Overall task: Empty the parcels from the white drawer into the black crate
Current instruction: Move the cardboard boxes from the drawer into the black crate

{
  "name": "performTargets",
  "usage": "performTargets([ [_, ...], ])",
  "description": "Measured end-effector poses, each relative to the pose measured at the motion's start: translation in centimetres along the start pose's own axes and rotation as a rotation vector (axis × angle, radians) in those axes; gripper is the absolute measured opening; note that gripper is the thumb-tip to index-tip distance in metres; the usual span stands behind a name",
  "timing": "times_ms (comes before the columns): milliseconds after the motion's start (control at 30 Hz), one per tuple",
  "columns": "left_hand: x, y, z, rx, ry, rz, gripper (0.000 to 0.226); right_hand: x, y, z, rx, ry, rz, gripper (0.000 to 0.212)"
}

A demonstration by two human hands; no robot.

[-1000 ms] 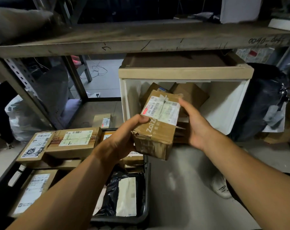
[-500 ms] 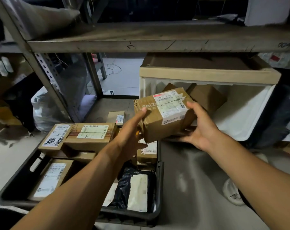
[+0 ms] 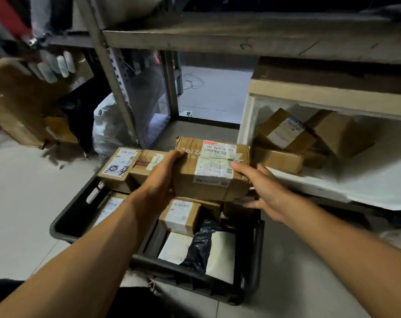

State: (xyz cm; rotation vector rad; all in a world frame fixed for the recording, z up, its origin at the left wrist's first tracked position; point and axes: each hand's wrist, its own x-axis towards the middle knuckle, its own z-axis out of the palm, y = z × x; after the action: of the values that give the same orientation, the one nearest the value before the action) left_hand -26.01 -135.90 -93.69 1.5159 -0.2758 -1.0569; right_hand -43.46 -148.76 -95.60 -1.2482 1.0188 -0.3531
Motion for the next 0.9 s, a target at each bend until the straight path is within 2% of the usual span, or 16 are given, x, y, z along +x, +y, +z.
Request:
performTargets([
  [133,0.3,-0.8,-5.4,-0.004,0.076,0.004,0.027,1.3,1.3,5.2,-0.079,-0.120,0.090,0.120],
  [167,0.2,-1.0,-6.4,-0.008,0.082,0.005,0.023,1.6,1.7,6.1,-0.095,-0.138,0.105,0.117],
  [233,0.4,-1.6,-8.7,-0.001,0.087,-0.012,0.020,2.2,2.5,8.2,-0.100,-0.171,0.142,0.098],
  [367,1.2,-3.2,-12.3,0.049,0.118,-0.089,0.028,3.6,4.8,10.9,-0.141,-0.242,0.218,0.073],
  [500,2.7,-4.5,-14.8,0.084,0.112,-0.147,0.028,4.9,7.0,13.1,-0.150,-0.287,0.293,0.066],
  [700,5.3,-6.5,-17.8,0.076,0.156,-0.195,0.039,6.5,10.0,15.6,-0.141,-0.345,0.387,0.078],
  [767,6.1,-7.1,-18.4,0.018,0.176,-0.157,0.038,7.0,10.7,16.3,-0.156,-0.382,0.426,0.079],
  [900,7.2,-8.1,-18.6,-0.052,0.128,-0.069,0.030,7.5,11.4,17.0,-0.205,-0.469,0.514,0.096],
])
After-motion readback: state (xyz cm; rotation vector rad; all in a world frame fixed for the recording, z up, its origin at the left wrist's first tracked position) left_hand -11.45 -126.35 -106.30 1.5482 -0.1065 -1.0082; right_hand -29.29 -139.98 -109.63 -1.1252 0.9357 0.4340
